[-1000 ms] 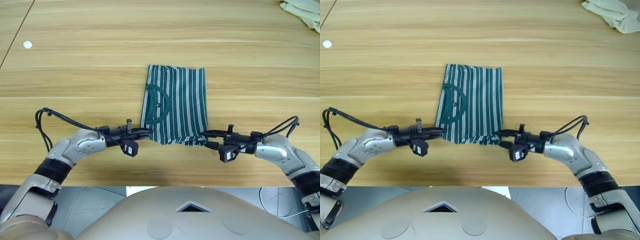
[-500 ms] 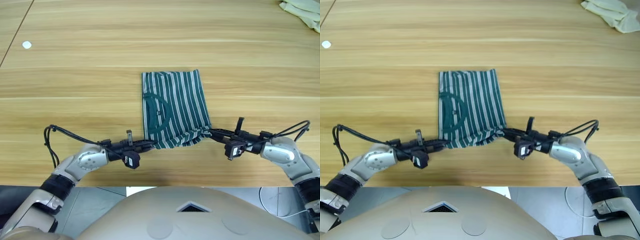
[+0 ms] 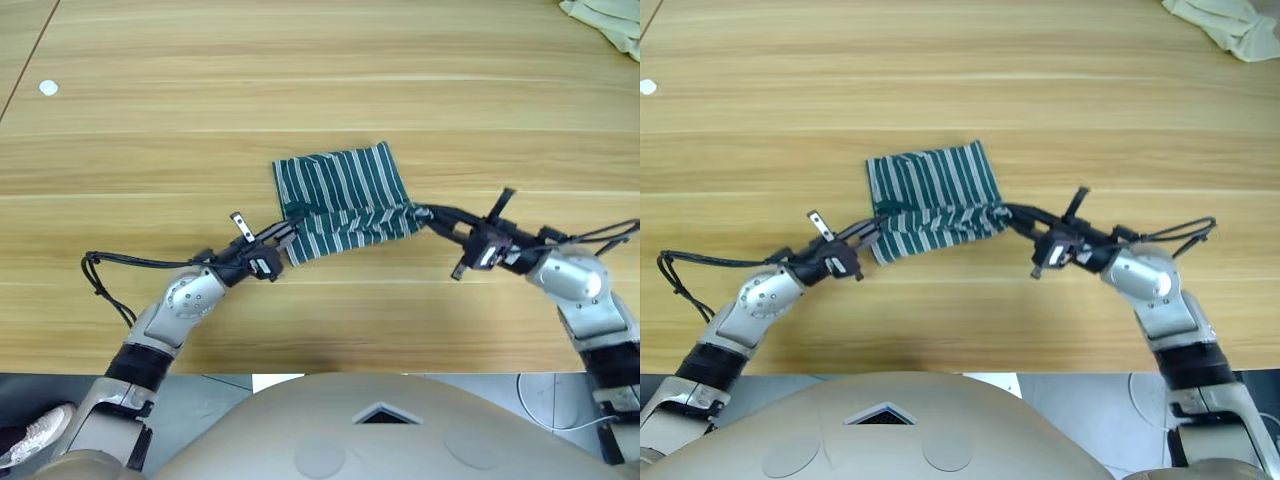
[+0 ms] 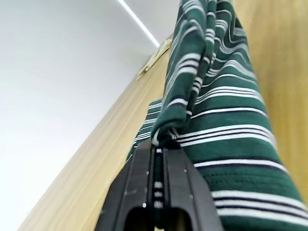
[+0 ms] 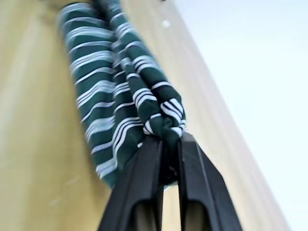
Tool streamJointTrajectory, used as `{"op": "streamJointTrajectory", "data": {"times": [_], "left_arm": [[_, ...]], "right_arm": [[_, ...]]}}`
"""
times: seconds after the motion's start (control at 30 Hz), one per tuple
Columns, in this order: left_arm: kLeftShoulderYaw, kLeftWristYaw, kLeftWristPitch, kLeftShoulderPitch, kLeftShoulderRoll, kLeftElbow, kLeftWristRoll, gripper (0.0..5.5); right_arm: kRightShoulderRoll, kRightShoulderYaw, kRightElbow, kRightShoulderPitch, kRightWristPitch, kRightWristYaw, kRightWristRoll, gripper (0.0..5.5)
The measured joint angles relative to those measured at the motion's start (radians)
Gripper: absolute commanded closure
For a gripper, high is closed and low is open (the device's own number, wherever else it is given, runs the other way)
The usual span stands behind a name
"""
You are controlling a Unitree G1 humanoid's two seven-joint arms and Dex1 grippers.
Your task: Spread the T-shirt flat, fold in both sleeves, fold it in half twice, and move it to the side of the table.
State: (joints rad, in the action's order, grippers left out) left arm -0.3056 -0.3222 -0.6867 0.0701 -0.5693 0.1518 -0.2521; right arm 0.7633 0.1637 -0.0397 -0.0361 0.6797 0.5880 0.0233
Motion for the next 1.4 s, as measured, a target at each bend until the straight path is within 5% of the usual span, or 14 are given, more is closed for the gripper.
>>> {"op": "streamJointTrajectory", "data": {"times": [0.27, 0.6, 1.03, 1.27, 1.4], "left_arm": [[0.02, 0.078, 0.087, -0.177, 0.071, 0.18, -0.11, 5.47], [-0.02, 0.092, 0.031, -0.434, 0.132, 0.537, -0.156, 5.47], [0.019, 0.162, 0.021, -0.647, 0.19, 0.875, -0.138, 3.24], [0.055, 0.318, 0.071, -0.689, 0.187, 1.029, -0.144, 3.24], [0.149, 0.361, 0.04, -0.68, 0.186, 1.046, -0.059, 3.24]], "right_arm": [[-0.235, 0.028, -0.302, 0.336, -0.062, -0.132, 0.162, 5.29], [-0.337, 0.106, -0.729, 0.559, -0.067, -0.32, 0.376, 5.29], [-0.406, 0.146, -1.018, 0.72, -0.068, -0.482, 0.439, 2.74], [-0.486, 0.133, -0.785, 0.655, -0.003, -0.454, 0.333, 2.74], [-0.635, 0.192, -0.755, 0.579, -0.071, -0.324, 0.27, 2.74]]}}
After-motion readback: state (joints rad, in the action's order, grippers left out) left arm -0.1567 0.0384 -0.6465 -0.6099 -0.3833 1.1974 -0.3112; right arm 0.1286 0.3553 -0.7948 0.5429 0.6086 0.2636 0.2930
